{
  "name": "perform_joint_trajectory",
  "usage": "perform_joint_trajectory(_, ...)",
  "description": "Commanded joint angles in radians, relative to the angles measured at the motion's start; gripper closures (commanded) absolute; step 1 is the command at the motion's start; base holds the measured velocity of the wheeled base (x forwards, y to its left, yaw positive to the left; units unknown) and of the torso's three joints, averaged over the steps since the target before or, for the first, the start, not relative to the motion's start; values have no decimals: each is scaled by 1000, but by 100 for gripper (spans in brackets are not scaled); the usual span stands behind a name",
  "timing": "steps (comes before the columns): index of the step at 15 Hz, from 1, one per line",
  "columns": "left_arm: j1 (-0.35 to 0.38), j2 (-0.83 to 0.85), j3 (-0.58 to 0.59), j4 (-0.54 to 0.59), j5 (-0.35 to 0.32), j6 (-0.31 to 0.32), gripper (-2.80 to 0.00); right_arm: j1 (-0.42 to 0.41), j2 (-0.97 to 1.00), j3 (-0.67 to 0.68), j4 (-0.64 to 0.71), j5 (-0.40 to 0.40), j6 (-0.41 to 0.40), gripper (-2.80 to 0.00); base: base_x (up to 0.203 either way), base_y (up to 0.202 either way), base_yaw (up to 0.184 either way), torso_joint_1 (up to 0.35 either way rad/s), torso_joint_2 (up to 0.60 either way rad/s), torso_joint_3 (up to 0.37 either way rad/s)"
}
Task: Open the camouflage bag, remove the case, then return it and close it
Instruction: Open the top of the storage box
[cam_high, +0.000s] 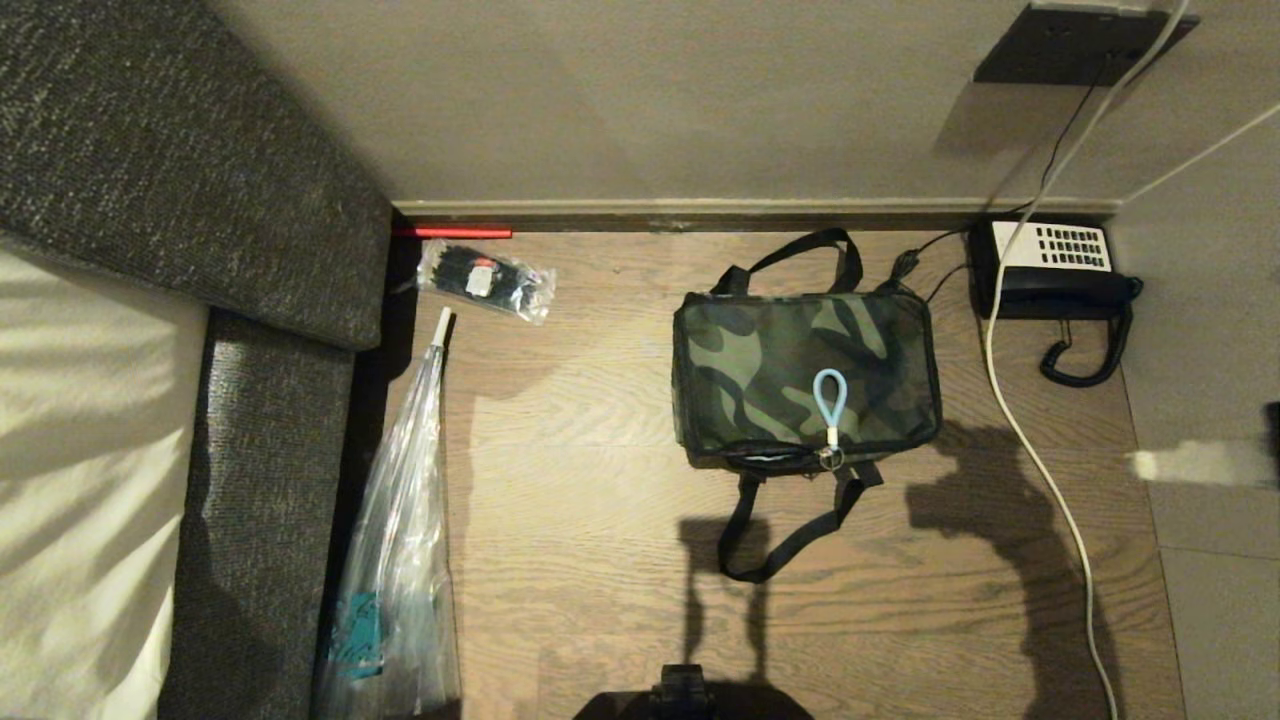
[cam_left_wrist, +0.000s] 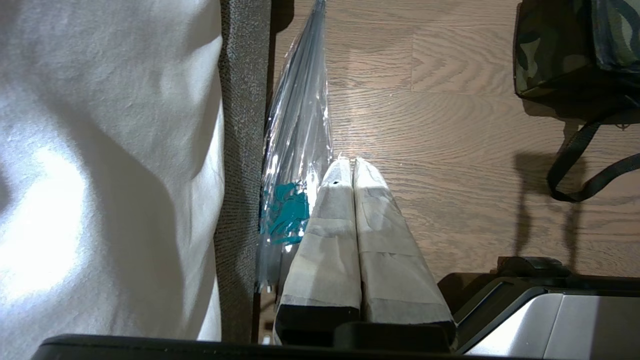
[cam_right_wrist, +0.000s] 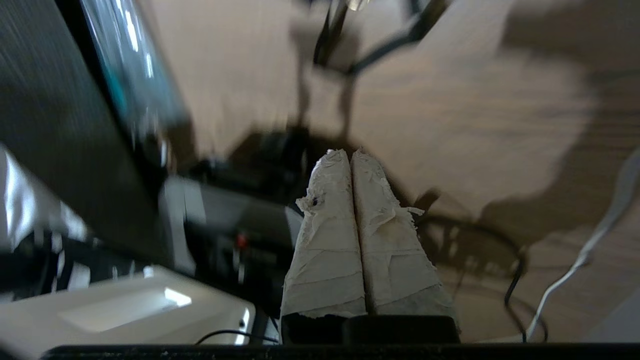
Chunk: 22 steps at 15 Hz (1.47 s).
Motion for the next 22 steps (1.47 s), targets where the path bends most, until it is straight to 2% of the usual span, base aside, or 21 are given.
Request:
perform_joint_trajectory(1,0,1,2,0,0,0,0,109,299,29,-145,-3,-18,0,0,0,0,0,0,0)
perform_joint_trajectory(3,0,1,2,0,0,0,0,147,368,116,-396,-61,-78,0,0,0,0,0,0,0)
perform_joint_trajectory(4,0,1,2,0,0,0,0,160,406,139,-486,-80,-117,-280,0,0,0,0,0,0)
perform_joint_trajectory(6,0,1,2,0,0,0,0,168,453,154,-559,-83,-164,-280,0,0,0,0,0,0)
perform_joint_trajectory(9,0,1,2,0,0,0,0,141,495,79,-618,-79,-169,-280,0,0,0,0,0,0)
perform_joint_trajectory(14,0,1,2,0,0,0,0,151,659,50,-823,-86,-156,-280,0,0,0,0,0,0)
perform_joint_trajectory(17,0,1,2,0,0,0,0,159,731,22,-905,-85,-125,-280,0,0,0,0,0,0)
perform_joint_trajectory(22,0,1,2,0,0,0,0,166,825,-38,-1026,-90,-125,-280,0,0,0,0,0,0)
